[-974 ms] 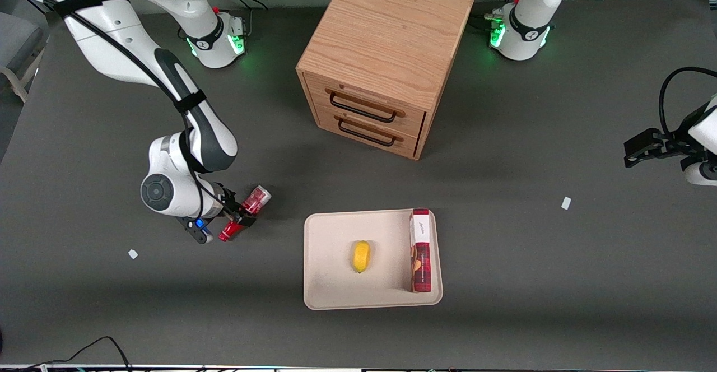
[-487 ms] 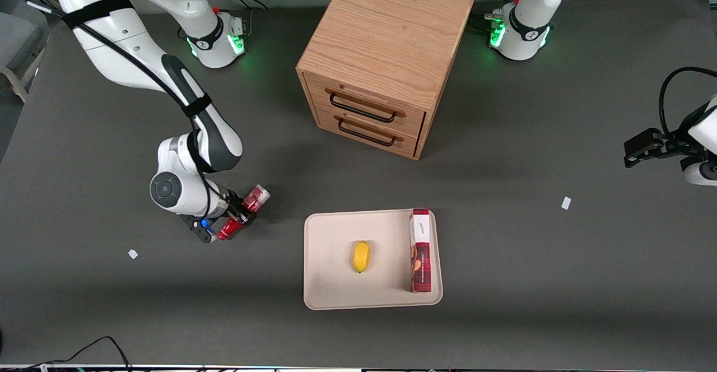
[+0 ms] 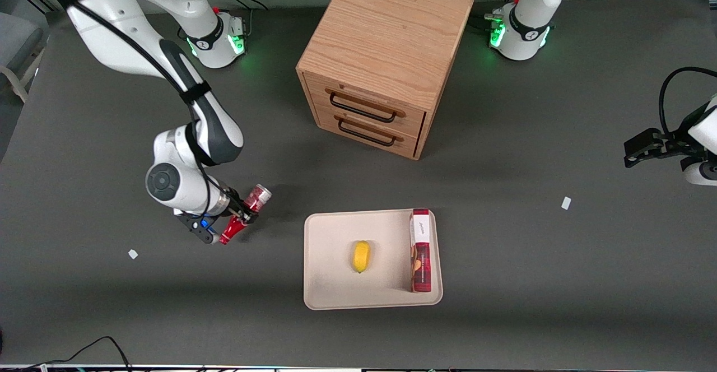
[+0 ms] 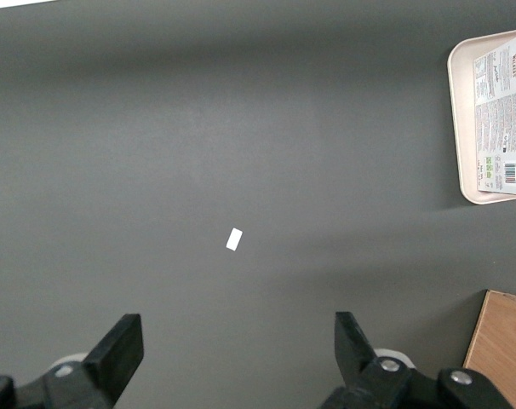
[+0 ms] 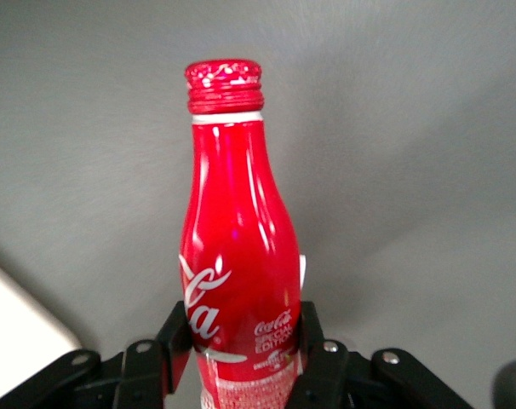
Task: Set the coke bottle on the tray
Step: 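Carry the bottle with the right gripper over the tray near the lemon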
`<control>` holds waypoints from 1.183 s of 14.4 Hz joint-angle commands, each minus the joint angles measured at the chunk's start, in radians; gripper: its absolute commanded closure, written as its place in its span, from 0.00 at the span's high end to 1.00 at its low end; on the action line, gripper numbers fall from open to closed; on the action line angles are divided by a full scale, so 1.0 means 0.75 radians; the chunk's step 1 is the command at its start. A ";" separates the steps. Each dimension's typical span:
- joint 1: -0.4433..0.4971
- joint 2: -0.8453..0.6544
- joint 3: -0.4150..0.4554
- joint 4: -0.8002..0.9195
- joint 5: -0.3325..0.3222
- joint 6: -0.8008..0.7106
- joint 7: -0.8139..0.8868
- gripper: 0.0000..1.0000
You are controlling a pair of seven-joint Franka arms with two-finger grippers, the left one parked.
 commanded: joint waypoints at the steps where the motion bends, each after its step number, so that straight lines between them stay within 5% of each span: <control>1: -0.011 -0.201 -0.003 0.062 -0.006 -0.241 -0.115 0.00; 6: 0.002 -0.212 0.026 0.536 0.016 -0.690 -0.311 0.00; 12: 0.024 0.223 0.267 1.000 0.037 -0.635 -0.338 0.00; 17: 0.077 0.538 0.272 1.015 0.033 -0.330 -0.320 0.00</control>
